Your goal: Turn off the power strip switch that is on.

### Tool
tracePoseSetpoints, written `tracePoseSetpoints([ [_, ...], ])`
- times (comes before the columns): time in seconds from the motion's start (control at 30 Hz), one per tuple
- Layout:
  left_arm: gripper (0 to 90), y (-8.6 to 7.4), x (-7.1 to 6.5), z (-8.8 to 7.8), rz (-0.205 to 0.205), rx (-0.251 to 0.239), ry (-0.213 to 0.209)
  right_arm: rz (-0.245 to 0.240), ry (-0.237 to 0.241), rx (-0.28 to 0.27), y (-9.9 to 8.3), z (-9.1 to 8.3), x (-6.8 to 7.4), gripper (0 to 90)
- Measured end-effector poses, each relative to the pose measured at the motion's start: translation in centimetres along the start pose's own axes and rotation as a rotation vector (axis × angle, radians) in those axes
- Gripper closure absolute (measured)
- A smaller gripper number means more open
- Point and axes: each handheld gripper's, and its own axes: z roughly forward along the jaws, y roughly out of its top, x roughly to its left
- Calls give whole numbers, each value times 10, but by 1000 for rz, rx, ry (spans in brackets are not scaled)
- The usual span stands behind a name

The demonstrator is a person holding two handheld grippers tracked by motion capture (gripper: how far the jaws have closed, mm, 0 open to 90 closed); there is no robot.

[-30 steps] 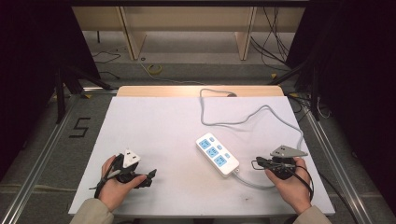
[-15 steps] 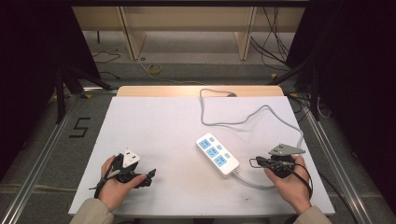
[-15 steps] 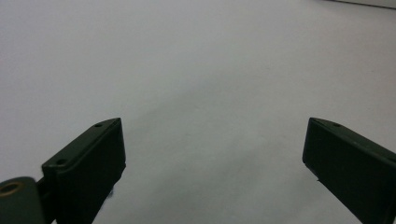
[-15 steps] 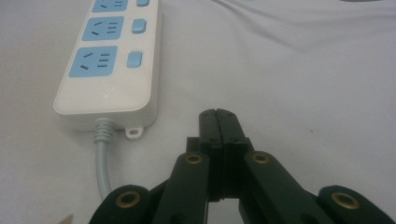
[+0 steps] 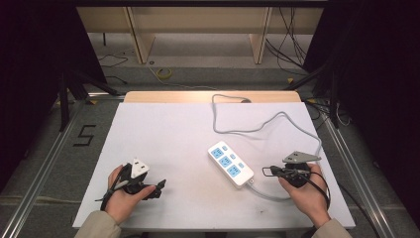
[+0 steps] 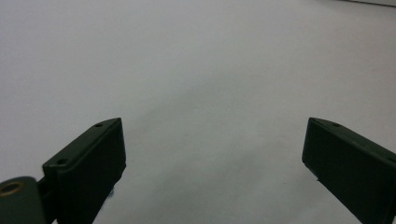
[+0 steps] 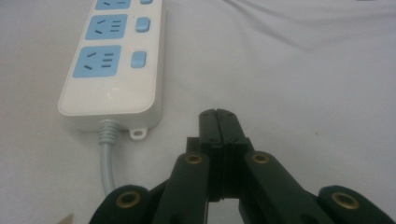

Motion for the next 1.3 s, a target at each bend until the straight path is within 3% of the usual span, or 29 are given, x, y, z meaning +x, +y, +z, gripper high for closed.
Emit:
tracePoseSetpoints([
  [1.3,60,0,-1,1,-1,-3,0,-28,27,61,19,7,5,900],
])
